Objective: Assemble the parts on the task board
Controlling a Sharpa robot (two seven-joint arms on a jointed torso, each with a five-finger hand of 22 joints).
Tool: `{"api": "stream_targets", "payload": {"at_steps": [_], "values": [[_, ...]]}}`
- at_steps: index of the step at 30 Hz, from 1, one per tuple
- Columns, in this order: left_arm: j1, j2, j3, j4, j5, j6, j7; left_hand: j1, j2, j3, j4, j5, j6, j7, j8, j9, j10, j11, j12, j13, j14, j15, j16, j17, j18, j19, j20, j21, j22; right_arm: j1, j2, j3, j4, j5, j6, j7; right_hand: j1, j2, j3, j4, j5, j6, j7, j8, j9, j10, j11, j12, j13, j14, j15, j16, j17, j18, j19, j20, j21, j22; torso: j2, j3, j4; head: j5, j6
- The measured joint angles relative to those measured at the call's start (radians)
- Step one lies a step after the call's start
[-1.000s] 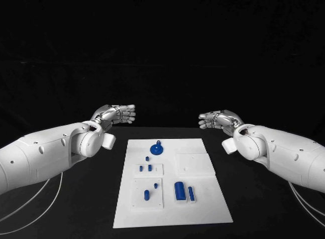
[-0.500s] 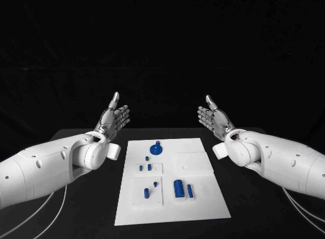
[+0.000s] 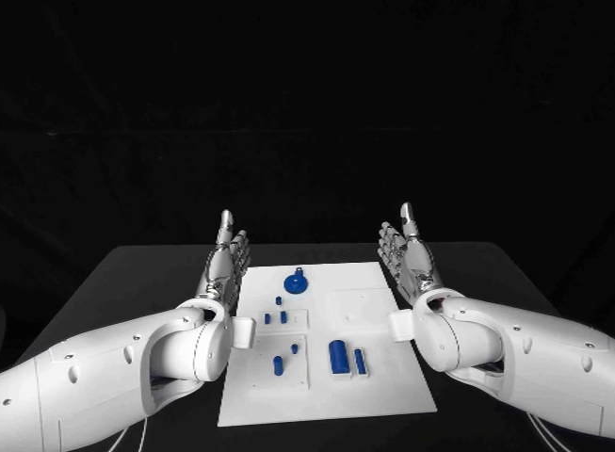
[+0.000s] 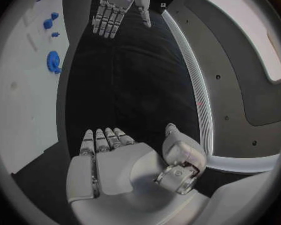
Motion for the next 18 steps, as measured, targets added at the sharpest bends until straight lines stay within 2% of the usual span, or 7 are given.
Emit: {"api": "stream_targets", "payload": {"at_steps": [4,8,18], "values": [[-0.01,-0.003,0.004,0.018,0.008,-0.057,0.019,0.0,0.0,0.0,0.0,0.0,0.0,0.0,0.0,-0.001,0.0,0.0,0.0,0.0,0.0,0.0,0.0,0.0,0.0,0.0,0.0,0.0,-0.003,-0.011,-0.012,0.0,0.04,0.035,-0.077,0.032,0.0,0.0,0.0,0.0,0.0,0.0,0.0,0.0,0.0,0.0,0.0,0.0,0.0,0.0,0.0,0.0,0.0,0.0,0.0,0.0,0.0,0.0,0.0,0.0003,0.0001,0.0,0.0],[-0.01,-0.003,0.005,0.019,0.013,-0.084,0.03,0.0,0.0,0.0,0.0,0.0,0.0,0.0,0.0,-0.001,0.0,0.0,0.0,0.0,0.0,0.0,0.0,0.0,0.0,0.0,0.0,0.0,-0.003,-0.012,-0.014,-0.001,0.048,0.054,-0.117,0.05,0.0,0.0,0.0,0.0,0.0,0.0,0.0,0.0,0.0,0.0,0.0,0.0,0.0,0.0,0.0,0.0,0.0,0.0,0.0,0.0,0.0,0.0,0.0,0.0003,0.0001,0.0,0.0],[-0.01,-0.003,0.005,0.019,0.018,-0.109,0.043,0.0,0.0,0.0,0.0,0.0,0.0,0.0,0.0,-0.001,0.0,0.0,0.0,0.0,0.0,0.0,0.0,0.0,0.0,0.0,0.0,0.0,-0.003,-0.012,-0.014,0.0,0.048,0.075,-0.153,0.068,0.0,0.0,0.0,0.0,0.0,0.0,0.0,0.0,0.0,0.0,0.0,0.0,0.0,0.0,0.0,0.0,0.0,0.0,0.0,0.0,0.0,0.0,0.0,0.0002,0.0001,0.0,0.0]]}}
